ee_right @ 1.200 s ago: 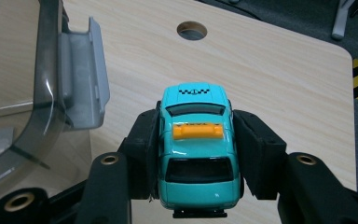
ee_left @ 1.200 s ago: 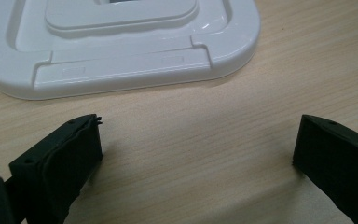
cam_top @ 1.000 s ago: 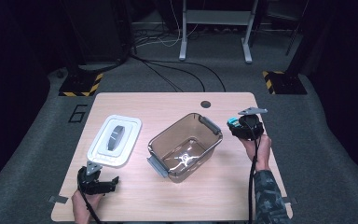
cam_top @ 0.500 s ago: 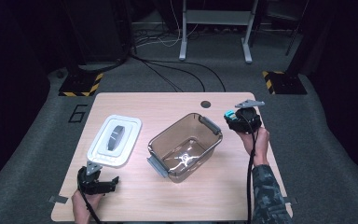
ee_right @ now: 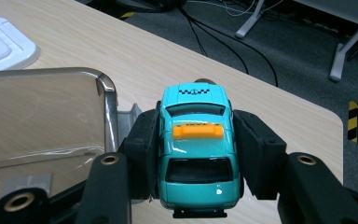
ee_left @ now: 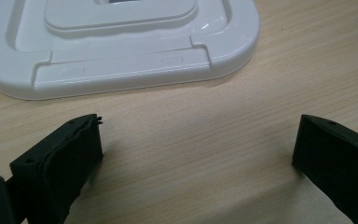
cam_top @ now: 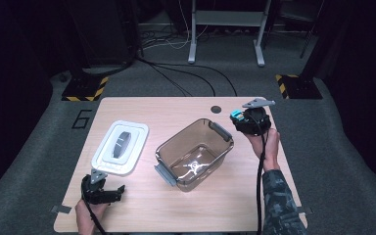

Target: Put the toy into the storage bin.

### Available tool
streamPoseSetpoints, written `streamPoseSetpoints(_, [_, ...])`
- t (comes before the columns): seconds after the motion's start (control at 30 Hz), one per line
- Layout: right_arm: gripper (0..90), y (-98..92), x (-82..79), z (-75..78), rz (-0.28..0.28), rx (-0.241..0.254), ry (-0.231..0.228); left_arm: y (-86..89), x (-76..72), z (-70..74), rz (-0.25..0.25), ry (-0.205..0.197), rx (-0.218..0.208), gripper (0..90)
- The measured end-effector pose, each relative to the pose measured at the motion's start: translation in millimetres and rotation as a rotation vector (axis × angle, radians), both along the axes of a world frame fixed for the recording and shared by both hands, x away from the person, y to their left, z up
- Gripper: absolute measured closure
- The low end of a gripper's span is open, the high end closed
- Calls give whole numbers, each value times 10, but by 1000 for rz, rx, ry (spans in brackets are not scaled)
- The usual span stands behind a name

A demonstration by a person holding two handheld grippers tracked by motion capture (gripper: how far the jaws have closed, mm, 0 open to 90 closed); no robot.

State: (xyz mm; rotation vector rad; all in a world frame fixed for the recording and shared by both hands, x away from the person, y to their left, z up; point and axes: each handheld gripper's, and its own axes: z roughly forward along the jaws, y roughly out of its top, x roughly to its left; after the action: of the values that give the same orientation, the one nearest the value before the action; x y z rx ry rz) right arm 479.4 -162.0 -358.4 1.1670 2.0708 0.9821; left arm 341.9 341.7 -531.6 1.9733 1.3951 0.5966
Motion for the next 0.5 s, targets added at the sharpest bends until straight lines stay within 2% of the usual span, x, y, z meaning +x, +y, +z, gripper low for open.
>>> streamPoseSetpoints(0.27, [524,103,-13,84,36,-3,-15,0,0,0,0,0,0,8])
streamPoseSetpoints(0.5, [523,236,-8,125,70,-22,-6,0,0,0,0,0,0,7])
